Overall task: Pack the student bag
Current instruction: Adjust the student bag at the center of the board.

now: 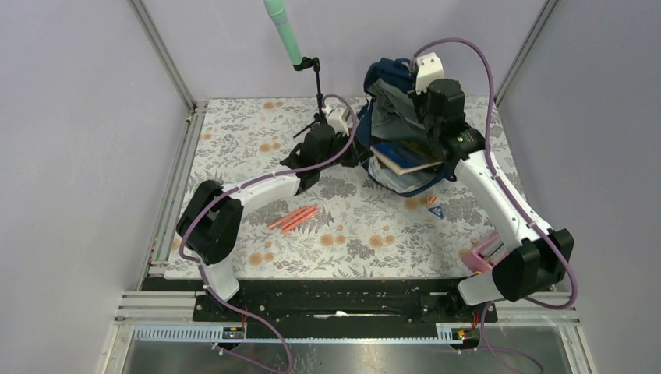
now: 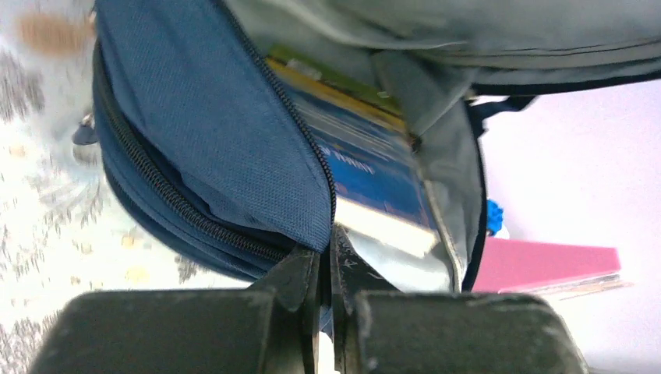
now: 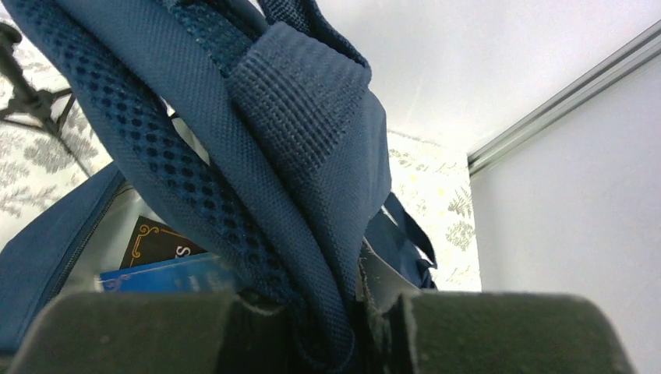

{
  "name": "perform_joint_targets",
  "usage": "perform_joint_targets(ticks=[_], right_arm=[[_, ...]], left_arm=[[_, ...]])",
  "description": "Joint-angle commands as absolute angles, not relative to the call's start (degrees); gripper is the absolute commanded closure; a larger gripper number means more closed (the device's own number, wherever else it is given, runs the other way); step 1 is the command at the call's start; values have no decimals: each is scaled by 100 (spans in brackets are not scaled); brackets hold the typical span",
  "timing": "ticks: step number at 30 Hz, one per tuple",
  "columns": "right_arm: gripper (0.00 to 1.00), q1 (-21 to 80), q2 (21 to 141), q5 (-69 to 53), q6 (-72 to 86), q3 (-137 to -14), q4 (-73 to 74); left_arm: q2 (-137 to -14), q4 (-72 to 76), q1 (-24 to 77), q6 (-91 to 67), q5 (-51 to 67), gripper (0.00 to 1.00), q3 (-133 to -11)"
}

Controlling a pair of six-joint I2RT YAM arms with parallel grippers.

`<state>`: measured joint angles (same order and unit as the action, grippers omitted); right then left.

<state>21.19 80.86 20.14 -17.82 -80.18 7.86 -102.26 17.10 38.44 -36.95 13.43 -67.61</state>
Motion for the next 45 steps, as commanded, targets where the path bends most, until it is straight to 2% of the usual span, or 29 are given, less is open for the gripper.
perform_joint_targets(ticks=[1, 6, 12, 18, 24, 28, 36, 45], right_arm=[[100, 2153, 8307, 1980, -2063, -9085, -949], [100, 2126, 8909, 1778, -2108, -9799, -935], [100, 2127, 9322, 1174, -1809, -10309, -463], [100, 2128, 8877, 458, -1573, -9627, -189], [100, 2155, 8024, 264, -1278, -8634, -44], [100, 2254, 7433, 191, -1233, -8352, 615], [100, 2579, 6835, -257, -1140, -8294, 1606], [100, 3410, 7003, -549, -1221, -8403, 2092]], left_arm=[[-9665, 2151, 4028, -3169, 983, 100, -7738], [-9756, 1761, 4021, -2746, 934, 100, -8155], [-9236, 1782, 4025, -2766, 959, 100, -7677], [-8798, 1732, 4082, -3075, 1518, 100, -7195], [-8130, 1701, 4333, -3306, 1911, 100, -6670], [-7727, 1503, 4565, -3446, 2097, 100, -6484], [-6738, 814, 5367, -3300, 1341, 100, -6416], [-6068, 410, 5844, -3213, 621, 100, -6448]])
